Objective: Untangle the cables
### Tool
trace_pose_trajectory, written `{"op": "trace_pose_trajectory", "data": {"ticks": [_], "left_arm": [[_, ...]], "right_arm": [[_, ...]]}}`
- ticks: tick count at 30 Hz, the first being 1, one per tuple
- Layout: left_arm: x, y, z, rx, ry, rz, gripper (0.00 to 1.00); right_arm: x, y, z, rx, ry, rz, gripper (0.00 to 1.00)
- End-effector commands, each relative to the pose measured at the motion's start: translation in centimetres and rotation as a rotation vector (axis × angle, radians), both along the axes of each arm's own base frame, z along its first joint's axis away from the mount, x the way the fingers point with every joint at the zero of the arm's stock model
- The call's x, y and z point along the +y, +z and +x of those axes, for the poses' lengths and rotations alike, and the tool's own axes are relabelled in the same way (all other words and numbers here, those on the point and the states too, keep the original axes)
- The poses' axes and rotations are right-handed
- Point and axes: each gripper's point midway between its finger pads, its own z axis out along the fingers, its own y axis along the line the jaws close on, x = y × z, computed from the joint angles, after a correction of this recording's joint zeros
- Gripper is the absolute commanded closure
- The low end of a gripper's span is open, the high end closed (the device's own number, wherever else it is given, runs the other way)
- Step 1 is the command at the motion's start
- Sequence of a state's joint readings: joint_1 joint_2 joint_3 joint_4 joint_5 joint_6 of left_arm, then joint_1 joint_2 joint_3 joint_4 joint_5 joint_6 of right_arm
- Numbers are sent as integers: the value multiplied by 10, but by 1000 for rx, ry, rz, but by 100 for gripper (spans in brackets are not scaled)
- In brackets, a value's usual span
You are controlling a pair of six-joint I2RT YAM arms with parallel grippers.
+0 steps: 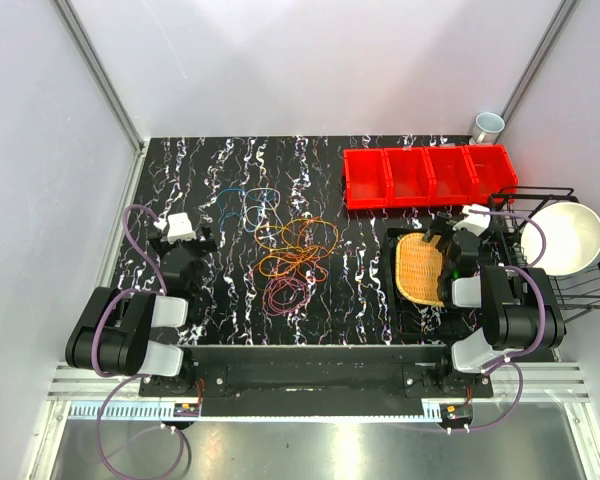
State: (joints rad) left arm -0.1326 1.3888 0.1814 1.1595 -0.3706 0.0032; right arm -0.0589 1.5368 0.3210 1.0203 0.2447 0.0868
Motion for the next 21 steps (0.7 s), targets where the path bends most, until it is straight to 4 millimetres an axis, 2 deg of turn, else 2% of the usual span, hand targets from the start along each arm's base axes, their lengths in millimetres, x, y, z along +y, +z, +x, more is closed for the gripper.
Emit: {"op": "trace_pose_trajectory", "data": {"ticks": [1,16,20,21], "left_arm": [[2,18,4,-67,12,-2,1],[5,16,7,-52,9,-5,1],[4,17,7,-53,6,-6,1],[5,17,7,-53,7,-6,1]], "right_arm": [[9,22,19,-76,57,10,0],[8,21,17,-78,55,10,0],[20,27,20,-72,136,-9,0],[22,34,22,-80,150,-13,0]]}}
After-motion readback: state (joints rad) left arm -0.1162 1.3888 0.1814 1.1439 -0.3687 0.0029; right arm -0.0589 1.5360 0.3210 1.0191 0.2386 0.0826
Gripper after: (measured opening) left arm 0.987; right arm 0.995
